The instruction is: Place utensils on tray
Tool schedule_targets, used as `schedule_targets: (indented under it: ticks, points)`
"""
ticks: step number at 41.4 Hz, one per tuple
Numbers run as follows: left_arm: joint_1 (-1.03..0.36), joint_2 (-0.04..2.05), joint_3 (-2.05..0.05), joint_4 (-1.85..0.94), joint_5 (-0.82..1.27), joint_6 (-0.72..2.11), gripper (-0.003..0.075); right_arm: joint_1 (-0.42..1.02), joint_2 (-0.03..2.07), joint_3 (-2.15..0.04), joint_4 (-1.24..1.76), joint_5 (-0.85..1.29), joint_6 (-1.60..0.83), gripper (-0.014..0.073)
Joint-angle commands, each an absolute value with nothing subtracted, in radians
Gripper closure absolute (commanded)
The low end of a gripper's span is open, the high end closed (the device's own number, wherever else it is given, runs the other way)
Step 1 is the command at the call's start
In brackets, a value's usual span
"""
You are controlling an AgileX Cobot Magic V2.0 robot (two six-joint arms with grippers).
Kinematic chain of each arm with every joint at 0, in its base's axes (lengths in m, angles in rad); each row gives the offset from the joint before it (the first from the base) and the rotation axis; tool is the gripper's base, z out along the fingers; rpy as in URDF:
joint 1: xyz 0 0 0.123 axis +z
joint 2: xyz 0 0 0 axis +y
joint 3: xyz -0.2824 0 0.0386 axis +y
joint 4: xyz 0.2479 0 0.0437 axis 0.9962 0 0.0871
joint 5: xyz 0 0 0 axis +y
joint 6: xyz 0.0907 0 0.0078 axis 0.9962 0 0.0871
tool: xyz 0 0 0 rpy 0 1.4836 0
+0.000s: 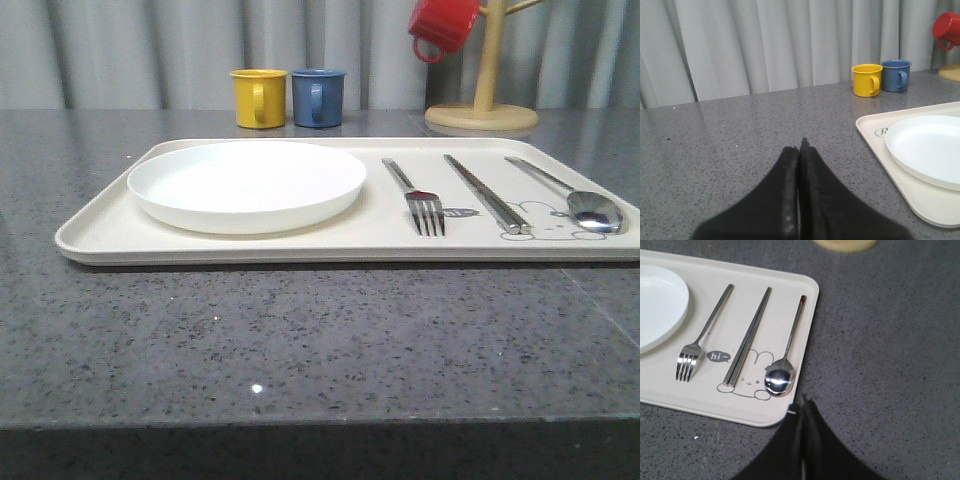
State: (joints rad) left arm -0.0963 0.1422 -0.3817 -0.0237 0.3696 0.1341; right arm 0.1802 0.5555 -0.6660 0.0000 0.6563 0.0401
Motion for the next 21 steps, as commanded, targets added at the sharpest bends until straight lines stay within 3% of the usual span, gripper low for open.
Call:
schedule_targets:
  ticks: [1, 11, 21]
  points:
    - [-0.096, 0.153, -0.409, -0.031, 0.287, 0.123, 0.0739, 0.179, 0.449, -0.597, -0.021, 0.489, 0.026, 0.0655]
    - [-0.096, 0.153, -0.409, -0.031, 0.287, 0.123, 0.0739, 0.179, 0.231, -0.445, -0.021, 0.396, 0.026, 0.0655]
    - [-0.096, 0.153, -0.409, -0.031, 0.287, 0.123, 0.0739, 0.179, 0.188, -0.423, -0.019, 0.391, 0.026, 0.0655]
